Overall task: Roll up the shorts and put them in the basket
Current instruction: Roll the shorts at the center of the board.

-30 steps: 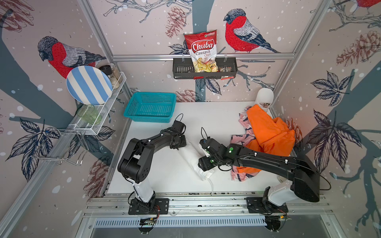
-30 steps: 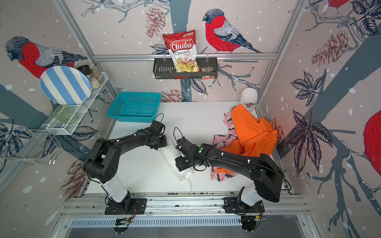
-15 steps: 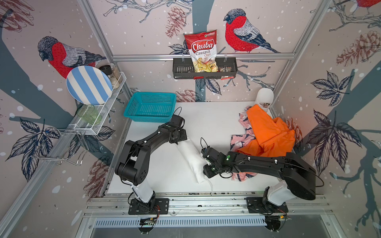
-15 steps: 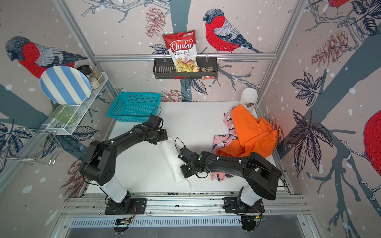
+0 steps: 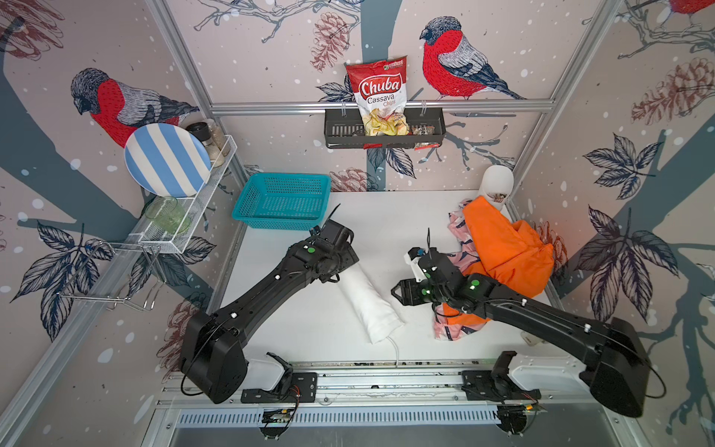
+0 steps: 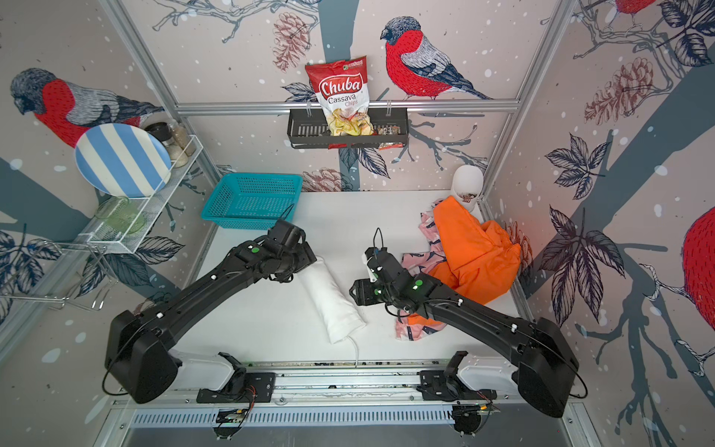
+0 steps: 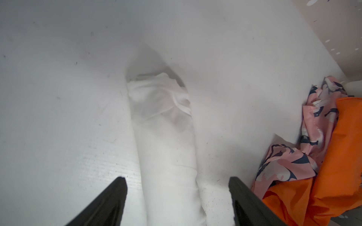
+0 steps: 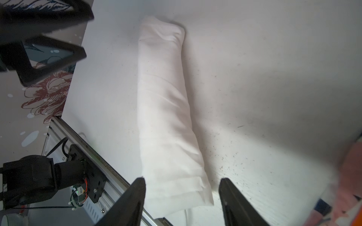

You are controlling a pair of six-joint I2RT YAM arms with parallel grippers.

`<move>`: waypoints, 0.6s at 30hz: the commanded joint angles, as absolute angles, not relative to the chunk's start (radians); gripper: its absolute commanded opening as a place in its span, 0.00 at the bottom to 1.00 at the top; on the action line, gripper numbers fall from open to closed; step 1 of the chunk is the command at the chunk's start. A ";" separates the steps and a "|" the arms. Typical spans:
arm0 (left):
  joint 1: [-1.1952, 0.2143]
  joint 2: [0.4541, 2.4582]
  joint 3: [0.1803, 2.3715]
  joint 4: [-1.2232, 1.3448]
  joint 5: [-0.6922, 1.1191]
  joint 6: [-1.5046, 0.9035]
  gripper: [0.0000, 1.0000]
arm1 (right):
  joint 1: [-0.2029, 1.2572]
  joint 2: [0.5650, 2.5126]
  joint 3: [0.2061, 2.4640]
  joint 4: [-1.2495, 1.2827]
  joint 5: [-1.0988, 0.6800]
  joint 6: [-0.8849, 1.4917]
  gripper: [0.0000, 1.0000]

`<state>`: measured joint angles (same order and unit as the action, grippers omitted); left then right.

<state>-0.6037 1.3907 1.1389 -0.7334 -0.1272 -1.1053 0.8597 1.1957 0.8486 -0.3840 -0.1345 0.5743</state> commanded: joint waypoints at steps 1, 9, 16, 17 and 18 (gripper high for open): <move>-0.675 1.438 1.167 -0.882 -0.203 -1.321 0.95 | 0.801 1.151 0.840 -0.427 -0.160 0.510 0.66; -0.784 1.598 1.175 -0.842 -0.149 -1.352 0.96 | 0.676 1.078 0.808 -0.450 -0.206 0.453 0.68; -0.788 1.731 1.240 -0.845 -0.143 -1.297 0.95 | 0.632 1.061 0.789 -0.460 -0.226 0.424 0.68; -0.788 1.744 1.250 -0.845 -0.141 -1.291 0.94 | 0.626 1.060 0.784 -0.460 -0.228 0.423 0.68; -0.788 1.755 1.258 -0.845 -0.138 -1.287 0.92 | 0.621 1.058 0.781 -0.456 -0.233 0.421 0.68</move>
